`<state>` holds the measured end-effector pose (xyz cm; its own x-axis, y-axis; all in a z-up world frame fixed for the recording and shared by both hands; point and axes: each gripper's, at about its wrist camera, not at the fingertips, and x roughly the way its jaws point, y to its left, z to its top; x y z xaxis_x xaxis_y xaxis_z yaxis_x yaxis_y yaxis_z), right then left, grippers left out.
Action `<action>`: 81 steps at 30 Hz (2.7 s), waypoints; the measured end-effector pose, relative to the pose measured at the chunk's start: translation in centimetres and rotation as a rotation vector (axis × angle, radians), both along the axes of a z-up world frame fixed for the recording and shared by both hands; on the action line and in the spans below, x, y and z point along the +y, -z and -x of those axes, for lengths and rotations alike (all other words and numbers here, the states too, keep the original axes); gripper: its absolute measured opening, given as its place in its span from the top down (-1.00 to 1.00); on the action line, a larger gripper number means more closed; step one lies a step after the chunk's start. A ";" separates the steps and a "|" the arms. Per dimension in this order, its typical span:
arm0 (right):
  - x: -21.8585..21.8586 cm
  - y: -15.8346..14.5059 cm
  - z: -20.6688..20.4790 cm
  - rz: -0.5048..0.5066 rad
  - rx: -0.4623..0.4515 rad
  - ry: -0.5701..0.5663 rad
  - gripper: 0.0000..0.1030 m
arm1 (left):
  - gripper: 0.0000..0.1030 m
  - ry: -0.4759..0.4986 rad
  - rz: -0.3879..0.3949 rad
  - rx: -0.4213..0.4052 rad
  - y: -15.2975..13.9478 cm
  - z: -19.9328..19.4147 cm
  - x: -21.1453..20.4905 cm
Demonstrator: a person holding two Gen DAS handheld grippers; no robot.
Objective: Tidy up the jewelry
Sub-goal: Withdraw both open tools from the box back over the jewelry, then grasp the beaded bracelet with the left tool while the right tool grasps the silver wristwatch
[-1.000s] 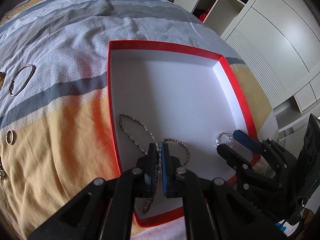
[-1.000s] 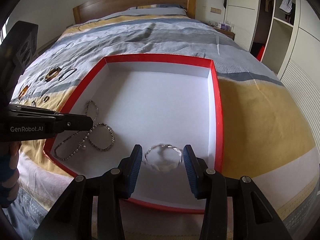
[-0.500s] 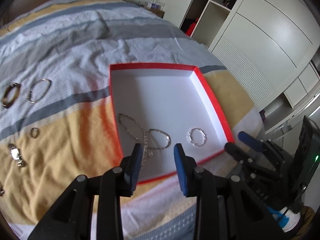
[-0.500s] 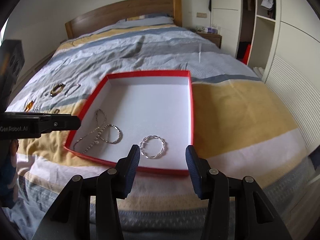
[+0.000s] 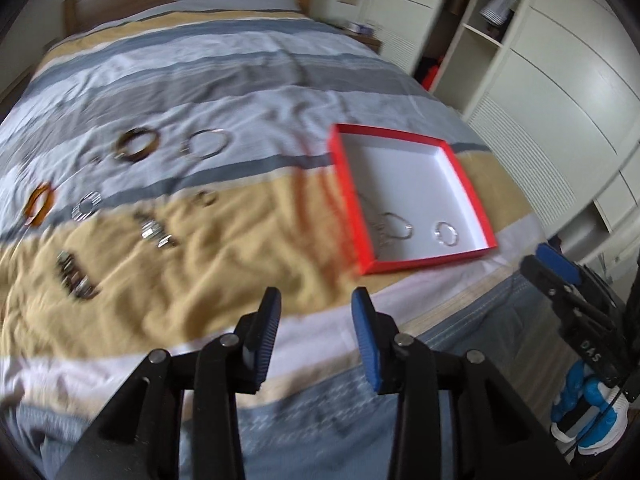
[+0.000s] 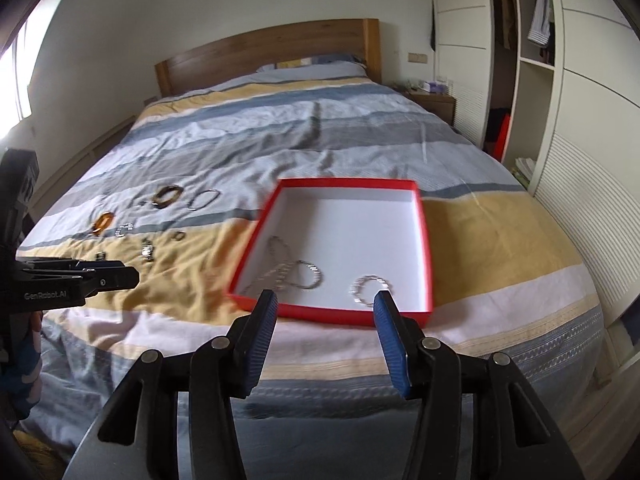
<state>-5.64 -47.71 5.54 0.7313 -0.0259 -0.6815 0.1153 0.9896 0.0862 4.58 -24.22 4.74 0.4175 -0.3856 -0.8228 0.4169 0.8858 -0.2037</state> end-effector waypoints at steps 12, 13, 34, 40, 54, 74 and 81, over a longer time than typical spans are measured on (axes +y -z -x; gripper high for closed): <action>5.0 -3.3 3.2 0.013 -0.047 -0.062 0.03 | 0.27 -0.249 -0.016 -0.044 -0.5 3.5 12.2; 5.5 -3.7 3.5 0.018 -0.053 -0.070 0.03 | 0.26 -0.270 -0.010 -0.047 -0.6 3.9 13.3; 11.6 -7.9 5.9 0.062 -0.149 -0.186 0.02 | 0.25 -0.490 0.055 -0.125 -3.3 8.2 24.0; 11.8 -7.6 4.6 0.045 -0.139 -0.193 0.01 | 0.25 -0.500 0.053 -0.112 -2.9 7.2 24.4; 12.1 -1.2 -2.6 -0.023 0.002 -0.211 0.02 | 0.24 -0.502 0.031 -0.038 2.3 1.0 23.7; 18.9 7.5 -18.2 -0.083 0.122 -0.412 0.12 | 0.24 -0.481 0.024 0.005 8.2 -10.8 22.0; 22.1 9.7 -21.4 -0.104 0.140 -0.513 0.23 | 0.24 -0.460 0.038 0.035 9.8 -12.1 21.2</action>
<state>15.72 -25.60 -4.13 0.5346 0.3830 -0.7533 -0.3627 0.9091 0.2048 16.64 -3.05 -5.03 0.5242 -0.1969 -0.8286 -0.0252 0.9689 -0.2462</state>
